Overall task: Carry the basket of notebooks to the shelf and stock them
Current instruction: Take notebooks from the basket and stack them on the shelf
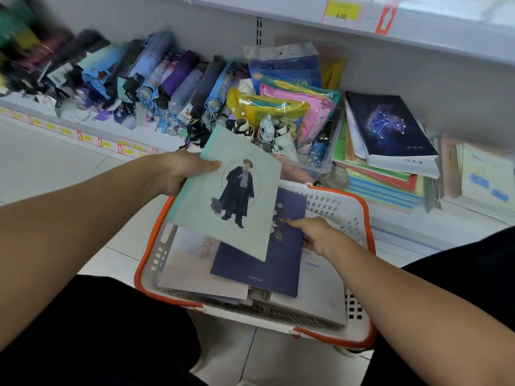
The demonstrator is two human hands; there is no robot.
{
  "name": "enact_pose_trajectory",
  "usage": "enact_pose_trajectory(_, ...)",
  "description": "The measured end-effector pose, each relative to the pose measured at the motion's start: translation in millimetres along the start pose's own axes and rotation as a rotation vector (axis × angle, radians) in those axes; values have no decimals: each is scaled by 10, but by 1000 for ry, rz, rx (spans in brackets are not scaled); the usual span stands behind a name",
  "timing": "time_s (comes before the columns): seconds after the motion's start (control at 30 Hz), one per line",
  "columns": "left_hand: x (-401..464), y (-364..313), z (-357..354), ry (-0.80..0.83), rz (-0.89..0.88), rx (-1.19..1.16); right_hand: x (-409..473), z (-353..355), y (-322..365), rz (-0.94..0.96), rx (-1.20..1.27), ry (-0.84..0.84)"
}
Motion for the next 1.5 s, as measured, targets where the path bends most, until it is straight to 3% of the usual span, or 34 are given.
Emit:
enact_pose_trajectory(0.17, 95, 176, -10, -70, 15, 116, -4, -151, 139, 13, 140, 71)
enact_pose_trajectory(0.47, 18, 48, 96, -20, -44, -132, -379, -363, 650, 165, 588, 361)
enact_pose_trajectory(0.63, -151, -308, 32, 18, -237, -205, -794, -452, 1252, 311, 398, 336)
enact_pose_trajectory(0.77, -343, -539, 124, -82, -438, -248, -1215, -496, 1649, 429, 317, 538)
enact_pose_trajectory(0.9, -626, -766, 166, -34, -569, -331, -1311, -501, 1655, 423, 301, 439)
enact_pose_trajectory(1.0, -803, -889, 259, -53, -613, -382, -1428, -543, 1675, 465, 262, 430)
enact_pose_trajectory(1.17, -1081, -1101, 409, -76, -618, -562, -1775, -503, 2082, 729, 224, 415)
enact_pose_trajectory(1.33, -1362, -1195, 330, -42, -603, -49, -2096, -307, 2723, 934, 208, 255)
enact_pose_trajectory(1.43, -1312, -1337, 317, -141, -748, -158, -2283, -262, 2988, 899, 237, 279)
enact_pose_trajectory(1.5, -1250, -1463, 337, -206, -800, -240, -2371, -308, 2997, 832, 132, 362)
Point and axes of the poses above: each hand's wrist, its own x-axis towards the middle knuckle, its own z-axis out of the back of the hand, y = z × x, the point moved 6 cm from there along x, towards the middle knuckle, and after that the axes turned 4 degrees about -x, right-handed, at the moved point
